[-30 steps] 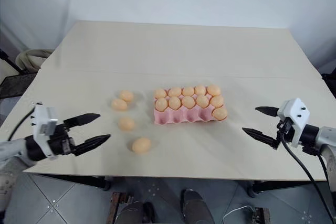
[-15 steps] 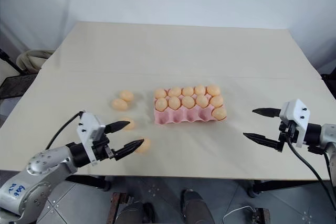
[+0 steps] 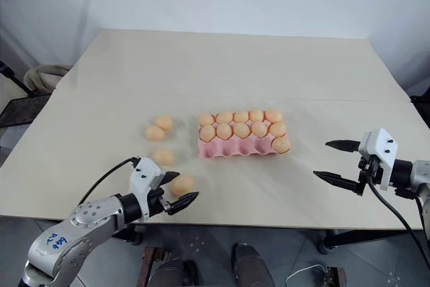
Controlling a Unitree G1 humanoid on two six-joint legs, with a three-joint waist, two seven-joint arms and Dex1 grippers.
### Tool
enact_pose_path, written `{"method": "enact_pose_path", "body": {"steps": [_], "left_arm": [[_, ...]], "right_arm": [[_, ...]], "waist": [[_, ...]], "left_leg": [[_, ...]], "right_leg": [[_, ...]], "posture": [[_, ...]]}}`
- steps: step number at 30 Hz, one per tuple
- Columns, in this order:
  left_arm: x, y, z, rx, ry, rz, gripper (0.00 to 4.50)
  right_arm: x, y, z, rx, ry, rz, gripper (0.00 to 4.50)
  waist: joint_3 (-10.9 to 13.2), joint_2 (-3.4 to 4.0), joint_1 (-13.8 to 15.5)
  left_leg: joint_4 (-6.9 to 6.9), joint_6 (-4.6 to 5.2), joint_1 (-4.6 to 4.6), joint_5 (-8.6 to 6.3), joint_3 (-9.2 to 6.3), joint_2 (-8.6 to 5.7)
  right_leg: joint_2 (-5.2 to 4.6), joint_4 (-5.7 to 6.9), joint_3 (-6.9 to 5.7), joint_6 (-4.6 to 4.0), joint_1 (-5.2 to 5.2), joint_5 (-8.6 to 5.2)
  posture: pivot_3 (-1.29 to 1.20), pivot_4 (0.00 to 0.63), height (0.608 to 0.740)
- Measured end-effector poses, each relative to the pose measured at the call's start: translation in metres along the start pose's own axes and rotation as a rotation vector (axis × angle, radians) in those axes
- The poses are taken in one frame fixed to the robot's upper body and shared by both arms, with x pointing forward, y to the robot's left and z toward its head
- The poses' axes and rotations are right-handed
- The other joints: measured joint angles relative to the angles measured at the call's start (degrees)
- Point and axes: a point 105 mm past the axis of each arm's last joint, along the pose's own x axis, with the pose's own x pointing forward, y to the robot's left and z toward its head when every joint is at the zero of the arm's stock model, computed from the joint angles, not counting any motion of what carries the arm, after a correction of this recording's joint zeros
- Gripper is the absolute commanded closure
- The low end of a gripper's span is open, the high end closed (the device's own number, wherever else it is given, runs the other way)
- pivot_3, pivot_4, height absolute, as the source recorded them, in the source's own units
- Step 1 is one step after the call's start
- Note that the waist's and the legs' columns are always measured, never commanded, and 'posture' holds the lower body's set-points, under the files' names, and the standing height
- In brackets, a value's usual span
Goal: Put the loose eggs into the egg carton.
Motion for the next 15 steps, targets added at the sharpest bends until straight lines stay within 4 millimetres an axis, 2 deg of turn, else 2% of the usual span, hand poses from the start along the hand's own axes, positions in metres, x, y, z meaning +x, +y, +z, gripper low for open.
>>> {"method": "enact_pose_path", "body": {"steps": [2,10,12,15], "left_arm": [[0.004,0.0,-0.003,-0.014,0.016,-0.002,0.01],[0.013,0.002,-0.004,-0.021,0.028,-0.001,2.55],[0.014,0.003,-0.004,-0.018,0.027,-0.004,2.76],[0.016,0.004,0.003,0.007,0.0,-0.016,2.76]], "right_arm": [[0.0,0.0,0.0,0.001,0.003,-0.004,0.0],[-0.002,0.001,-0.004,0.013,0.021,-0.01,0.0],[-0.003,0.001,-0.004,0.009,0.025,-0.011,0.0],[-0.004,0.0,-0.003,0.006,0.024,-0.015,0.0]], "waist": [[0.0,-0.01,0.0],[0.0,-0.01,0.01],[0.0,-0.01,0.04],[0.0,-0.01,0.05]], "left_leg": [[-0.01,0.01,0.06,-0.01,-0.01,-0.01],[-0.13,0.02,0.17,-0.01,-0.02,-0.03],[-0.15,0.02,0.19,-0.01,-0.02,-0.03],[-0.14,0.02,0.19,0.0,-0.02,-0.04]], "right_leg": [[-0.01,-0.03,0.0,0.0,0.07,0.0],[-0.02,-0.03,0.01,-0.04,0.14,-0.02],[-0.02,-0.03,0.0,-0.07,0.14,-0.04],[-0.03,-0.03,0.0,-0.07,0.14,-0.04]], "posture": [[0.0,0.15,0.74],[0.0,0.15,0.74],[0.0,0.15,0.74],[0.0,0.15,0.74]]}}
